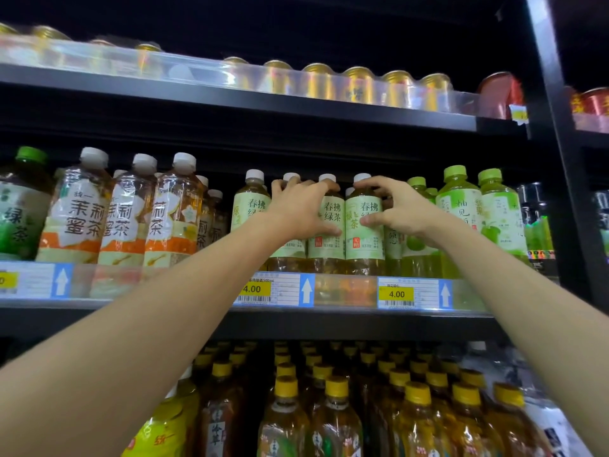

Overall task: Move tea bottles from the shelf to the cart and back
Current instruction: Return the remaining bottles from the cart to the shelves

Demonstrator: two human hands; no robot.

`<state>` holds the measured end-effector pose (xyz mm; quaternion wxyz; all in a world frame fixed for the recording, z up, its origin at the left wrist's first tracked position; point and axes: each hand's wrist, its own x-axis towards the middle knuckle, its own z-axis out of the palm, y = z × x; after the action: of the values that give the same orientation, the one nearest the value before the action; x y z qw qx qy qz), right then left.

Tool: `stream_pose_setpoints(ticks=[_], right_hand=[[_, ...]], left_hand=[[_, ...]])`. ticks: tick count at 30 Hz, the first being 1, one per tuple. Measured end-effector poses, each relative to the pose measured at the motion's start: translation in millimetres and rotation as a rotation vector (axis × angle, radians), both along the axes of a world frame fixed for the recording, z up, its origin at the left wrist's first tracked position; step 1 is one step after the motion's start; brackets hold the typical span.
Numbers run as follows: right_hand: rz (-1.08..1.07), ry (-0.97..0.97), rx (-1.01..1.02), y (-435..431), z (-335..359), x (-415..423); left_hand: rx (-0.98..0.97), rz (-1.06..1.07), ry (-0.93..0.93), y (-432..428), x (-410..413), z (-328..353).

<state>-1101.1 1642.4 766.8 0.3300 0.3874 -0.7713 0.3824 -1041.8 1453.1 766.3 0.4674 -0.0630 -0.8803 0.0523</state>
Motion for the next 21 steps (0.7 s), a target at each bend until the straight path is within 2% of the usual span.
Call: stream_pose_setpoints(ticks=[5, 12, 21], right_hand=[[-0.226, 0.197, 0.031, -6.3, -1.0, -1.4], [-0.02, 0.057, 0.015, 5.8, -3.3, 5.9], [-0.048, 0.1, 0.013, 4.9, -5.0, -0.4]], left_hand=[[0.031, -0.007, -0.017, 2.8, 1.7, -0.2], [0.049, -0.002, -0.023, 5.7, -0.9, -1.1], [-0.055, 0.117, 0.06, 6.5, -0.5, -10.2]])
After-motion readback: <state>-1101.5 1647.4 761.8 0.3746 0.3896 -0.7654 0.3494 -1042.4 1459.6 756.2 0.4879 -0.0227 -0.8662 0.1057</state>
